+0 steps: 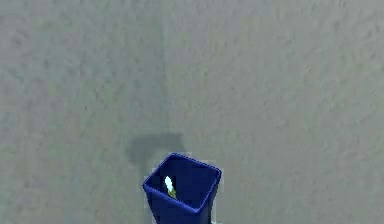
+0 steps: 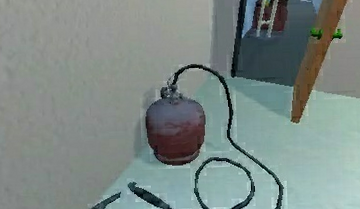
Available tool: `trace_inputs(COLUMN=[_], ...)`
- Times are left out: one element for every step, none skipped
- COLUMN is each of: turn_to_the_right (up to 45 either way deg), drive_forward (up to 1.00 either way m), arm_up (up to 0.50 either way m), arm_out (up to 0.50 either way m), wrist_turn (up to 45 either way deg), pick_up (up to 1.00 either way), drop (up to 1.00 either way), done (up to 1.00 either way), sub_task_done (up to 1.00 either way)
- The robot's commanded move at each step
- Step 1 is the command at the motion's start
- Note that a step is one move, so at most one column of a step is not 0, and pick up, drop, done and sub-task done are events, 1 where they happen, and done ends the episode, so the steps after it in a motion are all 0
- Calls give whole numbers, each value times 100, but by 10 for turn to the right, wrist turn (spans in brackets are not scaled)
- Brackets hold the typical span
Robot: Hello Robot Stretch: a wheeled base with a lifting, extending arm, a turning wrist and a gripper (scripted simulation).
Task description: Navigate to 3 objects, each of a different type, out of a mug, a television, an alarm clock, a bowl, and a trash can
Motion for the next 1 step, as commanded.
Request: trace_inputs(turn_to_the_right=[0], drive_forward=[0], arm_up=[0], arm_out=[0], wrist_turn=[0], pick_up=[0], drop=[0], done=[100], sub_task_done=[0])
